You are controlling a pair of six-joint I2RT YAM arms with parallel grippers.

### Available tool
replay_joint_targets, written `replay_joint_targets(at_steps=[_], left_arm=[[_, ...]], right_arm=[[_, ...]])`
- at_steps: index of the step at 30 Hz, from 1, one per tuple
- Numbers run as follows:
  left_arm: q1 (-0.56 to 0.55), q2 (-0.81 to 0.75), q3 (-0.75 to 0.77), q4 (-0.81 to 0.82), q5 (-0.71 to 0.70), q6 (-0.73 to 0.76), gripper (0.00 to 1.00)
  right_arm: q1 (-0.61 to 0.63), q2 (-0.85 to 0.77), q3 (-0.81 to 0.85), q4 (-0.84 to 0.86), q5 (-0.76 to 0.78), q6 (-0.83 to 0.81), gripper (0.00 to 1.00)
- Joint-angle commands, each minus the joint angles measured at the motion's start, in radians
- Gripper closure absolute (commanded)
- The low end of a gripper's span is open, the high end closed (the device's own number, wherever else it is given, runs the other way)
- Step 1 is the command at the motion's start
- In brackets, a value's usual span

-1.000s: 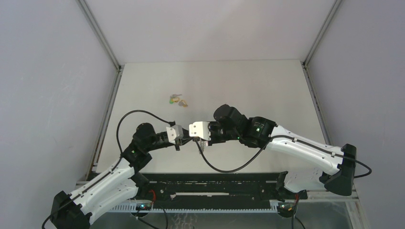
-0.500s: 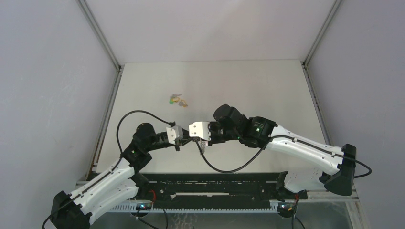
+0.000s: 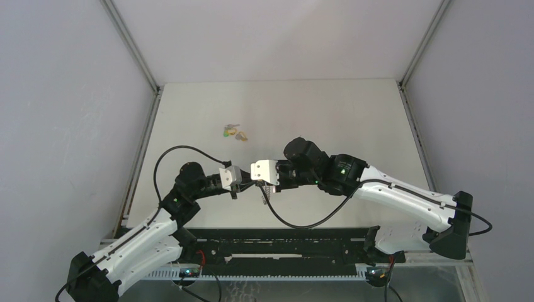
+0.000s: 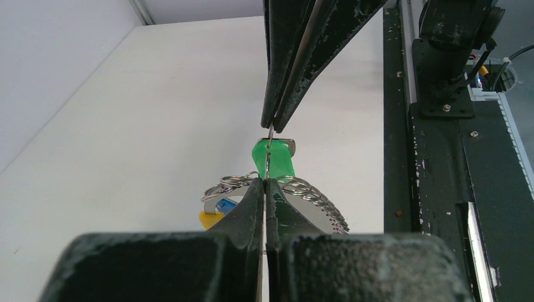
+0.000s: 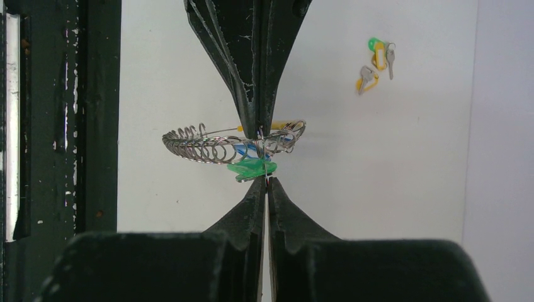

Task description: Put the keys on the keyring

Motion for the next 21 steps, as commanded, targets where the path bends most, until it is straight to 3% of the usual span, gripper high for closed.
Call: replay_joint_targets(at_steps=[1,21], left_arm=[[-0.005,-0.016,0.037,0.036,0.002,0.018,1.0],[-0.011,-0.027,0.039,0.036,0.017,0.015,1.0]], right_arm=[[0.012,-0.02,-0.001,0.021,-0.008,0.015,1.0],[0.015,-0.002,-0.001,0.032,-0.001,0.021,1.0]])
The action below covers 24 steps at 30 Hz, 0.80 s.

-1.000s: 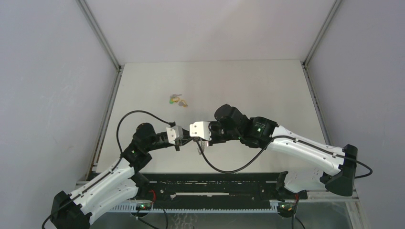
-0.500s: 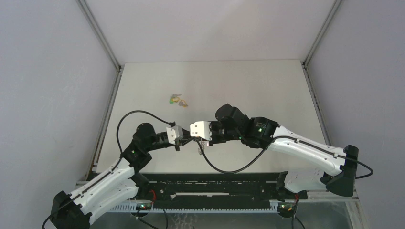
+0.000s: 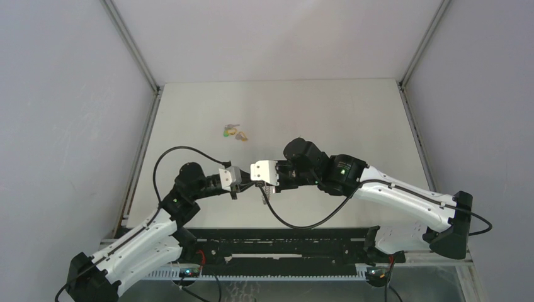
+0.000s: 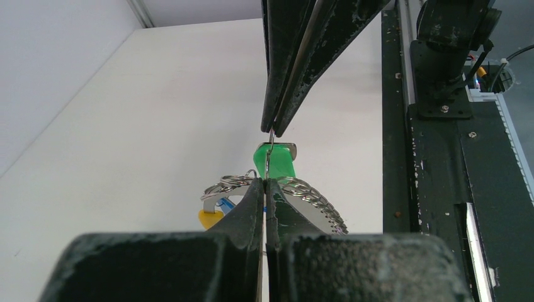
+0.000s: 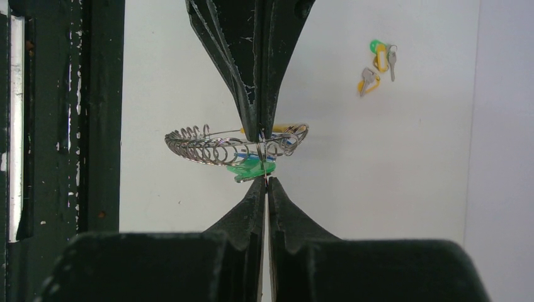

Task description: Put the keys on the keyring

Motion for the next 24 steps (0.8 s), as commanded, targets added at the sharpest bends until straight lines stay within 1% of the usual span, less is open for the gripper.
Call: replay_joint_targets(at_steps=[1,24], left_arm=[[-0.007,-0.024,0.039,0.037,0.016,0.014,1.0],[-0.008,-0.017,0.04,0.034,0.0,0.019,1.0]], right_arm=[[0.011,-0.002,0.0,0.031,0.005,0.016,1.0],[0.018,-0.011,0.012,0.01,0.019,0.02,1.0]])
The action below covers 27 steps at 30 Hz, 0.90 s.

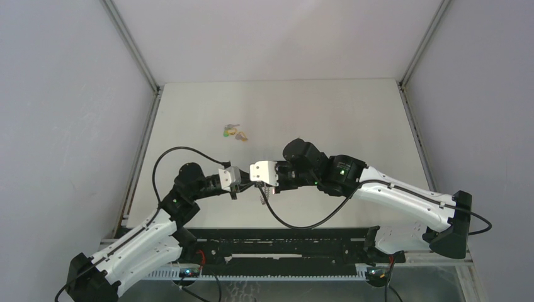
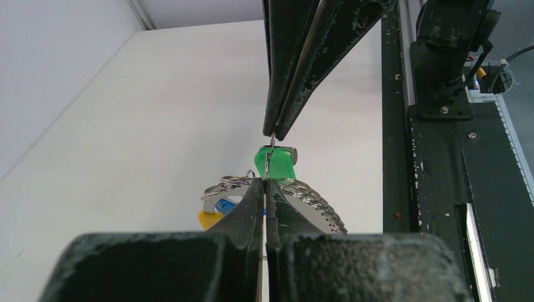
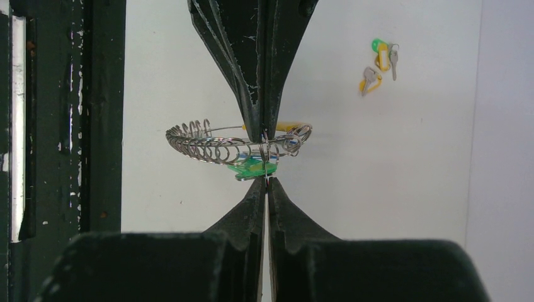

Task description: Put the keys on the keyring

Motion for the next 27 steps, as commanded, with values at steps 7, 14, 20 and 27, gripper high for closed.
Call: replay_joint_targets(at_steps=[7,14,20,27], left_arm=[[-0.007,-0.002,0.048,0.018,-0.004,0.026,1.0],[-0.008,-0.007,0.048,0.017,-0.006,0.026,1.0],[-0.007,-0.009,0.049,0.018,0.003,0.024,1.0],[-0.009,-0.009,0.047,0.019,-0.002,0.022,1.0]], right_arm=[[0.012,-0.021,0.012,0.001,0.02,0.015,1.0],[0.012,-0.01,0.012,0.001,0.025,0.015,1.0],[0.014,-0.003,0.012,0.008,0.013,0.016,1.0],[0.019,-0.001,0.012,0.009,-0.003,0.011,1.0]])
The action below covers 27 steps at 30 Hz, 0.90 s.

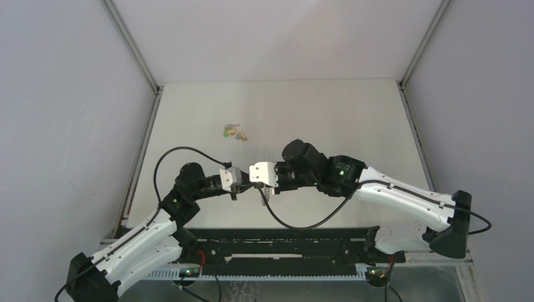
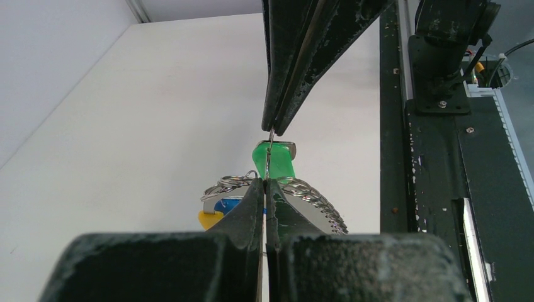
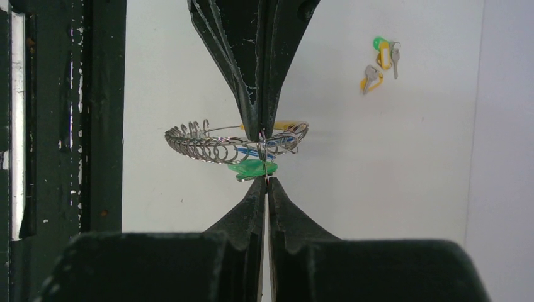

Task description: Put the keys on the keyring

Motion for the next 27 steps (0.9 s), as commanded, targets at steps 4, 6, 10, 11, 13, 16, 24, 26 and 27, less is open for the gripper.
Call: replay_joint_targets(at_steps=[4,6,10,11,13,16,24,26,27], left_arm=[[-0.006,-0.013,0.046,0.042,-0.003,0.015,1.0],[-0.006,-0.013,0.047,0.042,-0.002,0.016,1.0],[-0.006,-0.016,0.046,0.042,0.003,0.016,1.0],[-0.006,-0.017,0.045,0.042,0.004,0.016,1.0],[-0.006,-0.018,0.046,0.041,0.005,0.015,1.0],[-0.008,-0.021,0.046,0.041,0.006,0.015,1.0],[-0.009,-0.019,0.044,0.037,-0.016,0.018,1.0],[-0.009,-0.019,0.045,0.025,-0.074,0.021,1.0],[-0.009,-0.017,0.047,0.015,-0.11,0.021,1.0]], right_arm=[[0.013,0.0,0.012,0.01,-0.018,0.012,1.0],[0.013,-0.001,0.012,0.01,-0.017,0.012,1.0],[0.013,-0.001,0.012,0.013,-0.008,0.012,1.0],[0.014,0.0,0.012,0.014,-0.006,0.012,1.0],[0.013,0.002,0.012,0.017,0.006,0.016,1.0],[0.014,0.005,0.012,0.019,0.017,0.019,1.0],[0.015,0.01,0.012,0.009,0.026,0.032,1.0],[0.013,0.01,0.012,-0.012,0.045,0.055,1.0],[0.011,0.01,0.011,-0.026,0.053,0.069,1.0]])
